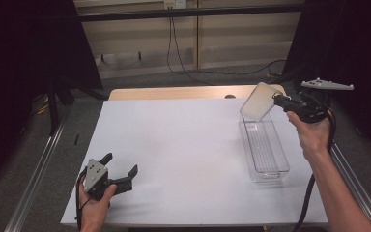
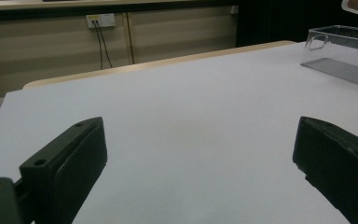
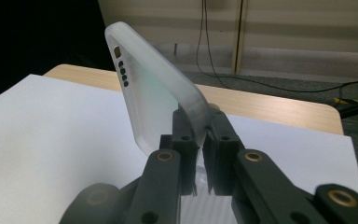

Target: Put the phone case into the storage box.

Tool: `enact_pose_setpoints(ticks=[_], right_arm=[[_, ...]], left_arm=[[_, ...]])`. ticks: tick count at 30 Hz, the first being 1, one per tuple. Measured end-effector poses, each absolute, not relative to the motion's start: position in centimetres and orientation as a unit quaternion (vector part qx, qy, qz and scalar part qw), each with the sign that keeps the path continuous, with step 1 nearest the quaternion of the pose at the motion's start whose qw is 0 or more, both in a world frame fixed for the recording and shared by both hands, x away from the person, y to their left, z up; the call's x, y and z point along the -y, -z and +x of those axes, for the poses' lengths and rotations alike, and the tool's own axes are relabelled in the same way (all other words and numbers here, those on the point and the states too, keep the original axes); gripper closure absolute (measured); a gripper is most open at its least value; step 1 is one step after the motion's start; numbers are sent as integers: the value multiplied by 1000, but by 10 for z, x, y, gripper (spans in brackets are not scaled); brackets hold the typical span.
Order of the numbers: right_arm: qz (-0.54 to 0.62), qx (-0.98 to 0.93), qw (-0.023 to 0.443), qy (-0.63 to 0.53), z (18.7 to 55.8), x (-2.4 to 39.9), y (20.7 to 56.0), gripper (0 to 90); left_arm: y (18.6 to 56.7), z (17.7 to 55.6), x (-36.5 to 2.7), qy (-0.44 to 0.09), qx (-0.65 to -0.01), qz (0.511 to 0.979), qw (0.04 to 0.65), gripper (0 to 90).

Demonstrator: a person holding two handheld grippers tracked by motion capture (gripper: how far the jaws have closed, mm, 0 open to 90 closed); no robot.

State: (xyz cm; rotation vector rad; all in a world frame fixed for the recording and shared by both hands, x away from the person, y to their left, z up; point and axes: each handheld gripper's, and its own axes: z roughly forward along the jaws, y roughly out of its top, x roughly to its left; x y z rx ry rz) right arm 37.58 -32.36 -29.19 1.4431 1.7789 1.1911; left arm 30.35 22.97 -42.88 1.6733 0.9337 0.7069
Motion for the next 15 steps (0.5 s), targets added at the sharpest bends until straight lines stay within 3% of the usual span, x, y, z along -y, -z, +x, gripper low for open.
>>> enact_pose_setpoints(ticks=[15], right_arm=[[528, -683, 295, -410, 393, 342, 300, 837]], left_arm=[[429, 305, -230, -301, -395, 695, 519, 23]])
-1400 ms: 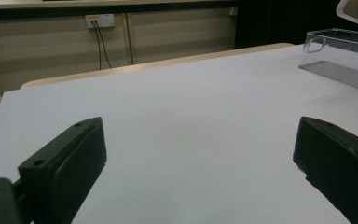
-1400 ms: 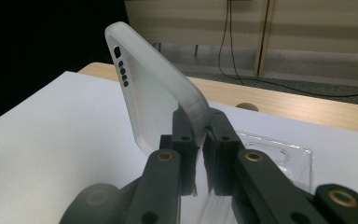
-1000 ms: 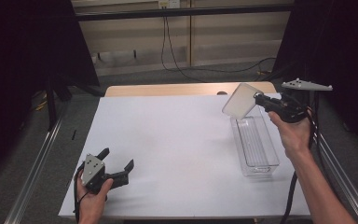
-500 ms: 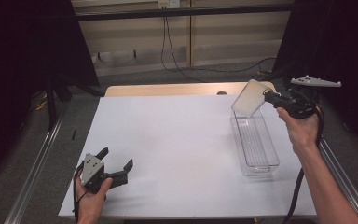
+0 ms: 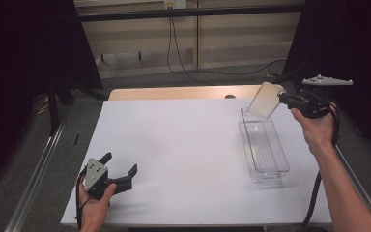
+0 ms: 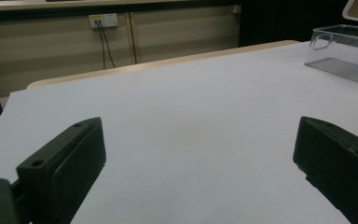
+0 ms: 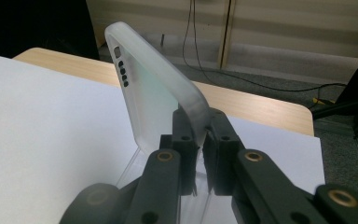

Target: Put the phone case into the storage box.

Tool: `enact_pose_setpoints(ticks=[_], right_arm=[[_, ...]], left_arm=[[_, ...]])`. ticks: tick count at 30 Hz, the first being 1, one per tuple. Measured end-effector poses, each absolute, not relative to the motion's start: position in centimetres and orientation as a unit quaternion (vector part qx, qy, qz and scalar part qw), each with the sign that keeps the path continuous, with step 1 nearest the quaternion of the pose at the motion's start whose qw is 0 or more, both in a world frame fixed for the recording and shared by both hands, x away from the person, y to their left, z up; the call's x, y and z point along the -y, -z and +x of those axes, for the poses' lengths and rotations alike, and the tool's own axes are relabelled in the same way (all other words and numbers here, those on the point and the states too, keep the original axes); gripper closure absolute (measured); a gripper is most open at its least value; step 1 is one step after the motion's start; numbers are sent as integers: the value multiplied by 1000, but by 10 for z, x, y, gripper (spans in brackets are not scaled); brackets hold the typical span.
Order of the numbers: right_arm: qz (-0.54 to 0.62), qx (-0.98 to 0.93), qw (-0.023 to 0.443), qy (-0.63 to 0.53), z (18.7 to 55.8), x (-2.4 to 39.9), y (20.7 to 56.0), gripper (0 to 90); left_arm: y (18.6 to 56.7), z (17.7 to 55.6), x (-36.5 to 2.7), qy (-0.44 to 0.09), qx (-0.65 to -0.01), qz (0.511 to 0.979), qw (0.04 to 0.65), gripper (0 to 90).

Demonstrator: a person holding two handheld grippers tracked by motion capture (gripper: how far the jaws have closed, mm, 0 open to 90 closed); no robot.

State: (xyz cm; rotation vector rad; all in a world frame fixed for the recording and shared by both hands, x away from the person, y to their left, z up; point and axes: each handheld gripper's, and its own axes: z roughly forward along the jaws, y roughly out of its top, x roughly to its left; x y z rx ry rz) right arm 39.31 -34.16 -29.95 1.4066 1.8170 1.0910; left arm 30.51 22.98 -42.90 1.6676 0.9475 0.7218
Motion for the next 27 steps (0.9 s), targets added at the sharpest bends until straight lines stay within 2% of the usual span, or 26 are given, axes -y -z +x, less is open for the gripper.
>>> enact_pose_setpoints(ticks=[27], right_arm=[[511, -721, 290, -366, 421, 338, 329, 836]], left_arm=[[431, 307, -229, -302, -395, 698, 516, 21]])
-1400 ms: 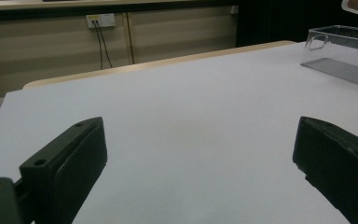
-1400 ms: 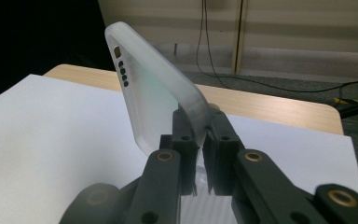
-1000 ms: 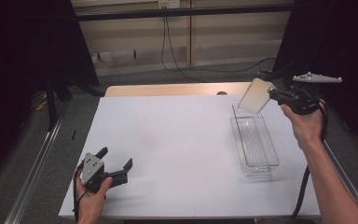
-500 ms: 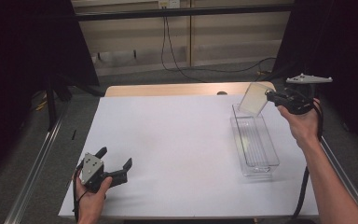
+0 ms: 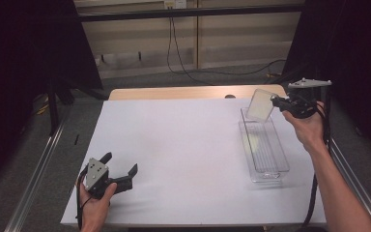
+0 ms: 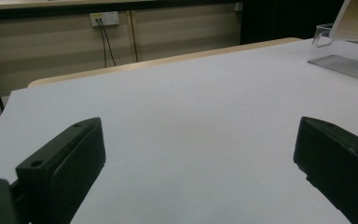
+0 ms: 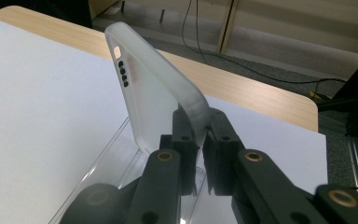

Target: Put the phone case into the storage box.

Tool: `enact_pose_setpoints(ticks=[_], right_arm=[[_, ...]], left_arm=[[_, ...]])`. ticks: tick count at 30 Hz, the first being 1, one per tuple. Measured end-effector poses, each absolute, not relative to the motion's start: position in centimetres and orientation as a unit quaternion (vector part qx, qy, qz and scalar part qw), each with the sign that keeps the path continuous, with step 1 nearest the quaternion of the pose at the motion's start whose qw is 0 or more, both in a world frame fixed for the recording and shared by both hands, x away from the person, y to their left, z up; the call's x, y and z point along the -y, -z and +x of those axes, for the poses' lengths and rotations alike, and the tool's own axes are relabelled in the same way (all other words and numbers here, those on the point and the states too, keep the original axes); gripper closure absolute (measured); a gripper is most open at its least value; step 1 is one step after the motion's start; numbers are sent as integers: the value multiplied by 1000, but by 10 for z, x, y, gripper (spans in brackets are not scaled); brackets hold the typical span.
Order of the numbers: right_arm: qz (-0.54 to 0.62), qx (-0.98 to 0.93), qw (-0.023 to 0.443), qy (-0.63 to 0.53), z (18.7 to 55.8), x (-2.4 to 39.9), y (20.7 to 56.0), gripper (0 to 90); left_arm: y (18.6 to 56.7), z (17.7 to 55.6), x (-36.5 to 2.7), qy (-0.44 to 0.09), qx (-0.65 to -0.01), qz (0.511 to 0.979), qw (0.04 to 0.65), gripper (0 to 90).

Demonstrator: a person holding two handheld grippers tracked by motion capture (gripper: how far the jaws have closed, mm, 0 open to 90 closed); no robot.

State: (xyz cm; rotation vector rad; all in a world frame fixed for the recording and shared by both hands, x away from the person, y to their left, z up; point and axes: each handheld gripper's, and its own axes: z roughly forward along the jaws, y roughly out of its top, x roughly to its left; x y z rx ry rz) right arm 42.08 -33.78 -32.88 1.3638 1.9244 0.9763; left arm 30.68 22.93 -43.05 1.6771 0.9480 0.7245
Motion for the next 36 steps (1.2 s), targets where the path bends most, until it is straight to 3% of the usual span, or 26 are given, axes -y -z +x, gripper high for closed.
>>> enact_pose_setpoints(ticks=[36], right_arm=[[483, -756, 295, -329, 442, 329, 354, 837]], left_arm=[[431, 307, -229, -304, -395, 698, 514, 21]])
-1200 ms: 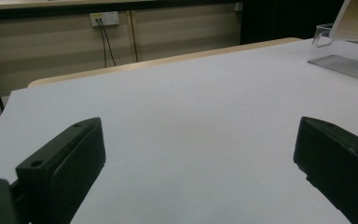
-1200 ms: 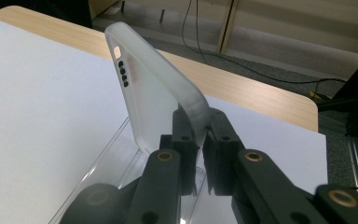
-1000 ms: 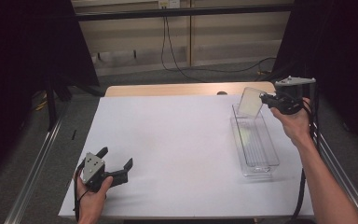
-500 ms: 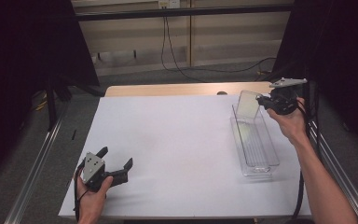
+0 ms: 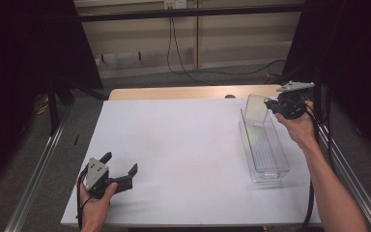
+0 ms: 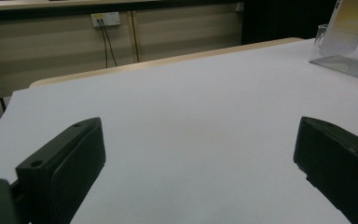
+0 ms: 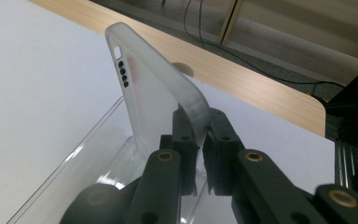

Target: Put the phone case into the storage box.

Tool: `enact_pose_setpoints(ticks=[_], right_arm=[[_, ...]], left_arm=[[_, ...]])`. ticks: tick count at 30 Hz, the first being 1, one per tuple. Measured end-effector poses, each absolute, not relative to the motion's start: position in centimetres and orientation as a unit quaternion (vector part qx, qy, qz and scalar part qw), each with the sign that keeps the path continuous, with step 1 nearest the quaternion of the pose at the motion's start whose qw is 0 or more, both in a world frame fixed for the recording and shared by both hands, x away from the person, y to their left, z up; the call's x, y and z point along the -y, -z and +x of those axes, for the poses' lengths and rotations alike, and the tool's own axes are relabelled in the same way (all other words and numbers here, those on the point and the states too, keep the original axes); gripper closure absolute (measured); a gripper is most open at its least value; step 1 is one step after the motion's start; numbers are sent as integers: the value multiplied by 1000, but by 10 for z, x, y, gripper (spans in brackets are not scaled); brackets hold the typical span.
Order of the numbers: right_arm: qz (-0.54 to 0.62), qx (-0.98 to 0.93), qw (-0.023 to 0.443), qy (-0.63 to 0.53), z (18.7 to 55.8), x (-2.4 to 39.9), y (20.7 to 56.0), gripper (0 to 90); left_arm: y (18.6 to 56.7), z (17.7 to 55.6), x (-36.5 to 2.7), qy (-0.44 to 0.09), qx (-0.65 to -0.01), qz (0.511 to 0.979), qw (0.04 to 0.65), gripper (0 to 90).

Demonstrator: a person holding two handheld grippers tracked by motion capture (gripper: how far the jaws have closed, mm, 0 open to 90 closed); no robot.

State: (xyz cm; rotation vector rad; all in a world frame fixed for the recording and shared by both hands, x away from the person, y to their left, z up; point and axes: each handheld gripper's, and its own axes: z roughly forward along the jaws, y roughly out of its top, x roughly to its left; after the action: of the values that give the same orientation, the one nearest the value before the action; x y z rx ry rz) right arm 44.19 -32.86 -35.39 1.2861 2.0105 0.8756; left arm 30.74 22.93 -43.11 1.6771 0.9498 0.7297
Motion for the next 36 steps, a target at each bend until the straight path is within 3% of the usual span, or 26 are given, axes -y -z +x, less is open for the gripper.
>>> enact_pose_setpoints(ticks=[22, 36], right_arm=[[471, -769, 296, -316, 458, 324, 359, 838], [478, -780, 251, -316, 473, 340, 356, 827]], left_arm=[[431, 307, -229, -309, -394, 699, 511, 22], [431, 307, -228, -309, -391, 703, 507, 22]])
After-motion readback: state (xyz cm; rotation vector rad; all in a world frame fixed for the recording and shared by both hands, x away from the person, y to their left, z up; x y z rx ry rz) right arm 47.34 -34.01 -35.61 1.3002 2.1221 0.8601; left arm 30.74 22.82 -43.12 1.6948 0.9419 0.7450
